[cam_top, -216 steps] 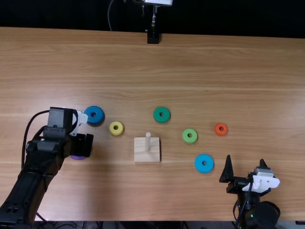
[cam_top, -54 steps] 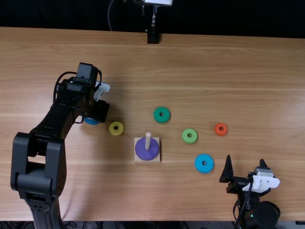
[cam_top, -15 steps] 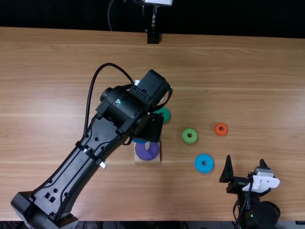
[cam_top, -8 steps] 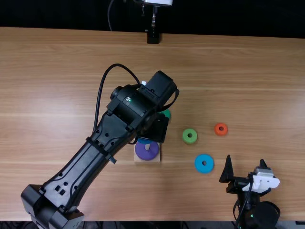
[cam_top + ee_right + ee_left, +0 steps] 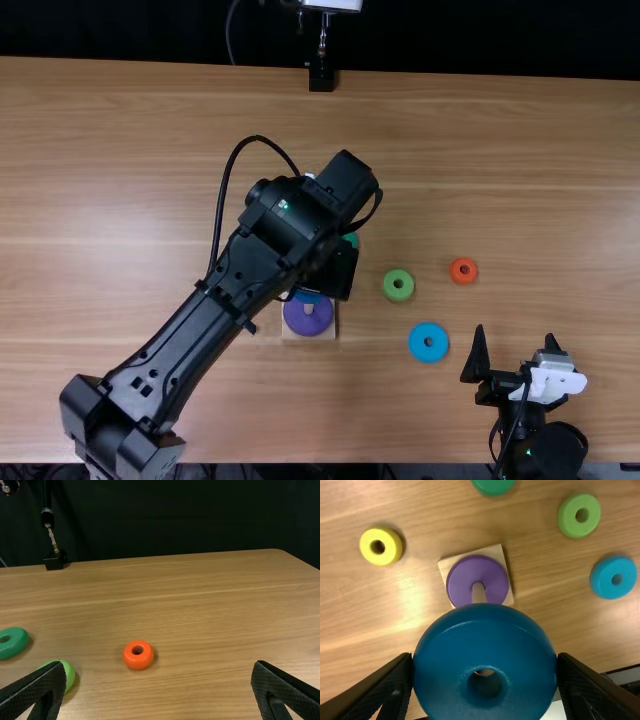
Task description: Build the Hanoi tower: stack the rings onto the peg from bottom to top in this color order: purple, dark blue, light blue, dark green, light green, yellow, orange.
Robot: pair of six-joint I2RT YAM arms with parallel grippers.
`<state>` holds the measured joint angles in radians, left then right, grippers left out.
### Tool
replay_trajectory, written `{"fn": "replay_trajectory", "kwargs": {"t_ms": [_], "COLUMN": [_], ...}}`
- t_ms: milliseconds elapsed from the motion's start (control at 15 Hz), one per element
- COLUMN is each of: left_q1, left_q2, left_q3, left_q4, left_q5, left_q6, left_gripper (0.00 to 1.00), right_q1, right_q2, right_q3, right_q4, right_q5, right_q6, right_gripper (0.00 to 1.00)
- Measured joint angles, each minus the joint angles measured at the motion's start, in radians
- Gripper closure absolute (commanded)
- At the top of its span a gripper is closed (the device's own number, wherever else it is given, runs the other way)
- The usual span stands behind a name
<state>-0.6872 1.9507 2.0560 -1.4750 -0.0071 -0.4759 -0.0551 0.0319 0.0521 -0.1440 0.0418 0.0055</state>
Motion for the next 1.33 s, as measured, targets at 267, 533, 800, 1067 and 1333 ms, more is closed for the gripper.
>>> {"fn": "replay_trajectory", "kwargs": {"t_ms": [267,533,800,1067,1333], "left_q1": [-0.013,-0.013,-0.013,0.018,0.185], "left_q2": [0.003,0.003,0.003,0.002,-0.103], "left_q3": [0.0,0.0,0.0,0.0,-0.048], "left_q4": [-0.001,-0.001,0.005,0.074,0.256], "left_q5": [-0.002,0.0,0.011,0.011,0.009], "left_q6": [0.0,-0.017,-0.024,-0.026,-0.026], "left_gripper": [1.0,0.0,0.0,0.0,0.0], "right_q1": [0.0,0.0,0.0,0.0,0.0], "right_q2": [0.0,0.0,0.0,0.0,0.0], "right_q3": [0.0,0.0,0.0,0.0,0.0], "right_q4": [0.0,0.0,0.0,0.0,0.001], "right_q5": [0.0,0.0,0.0,0.0,0.0], "right_q6": [0.0,0.0,0.0,0.0,0.0], "right_gripper": [0.0,0.0,0.0,0.0,0.0]}}
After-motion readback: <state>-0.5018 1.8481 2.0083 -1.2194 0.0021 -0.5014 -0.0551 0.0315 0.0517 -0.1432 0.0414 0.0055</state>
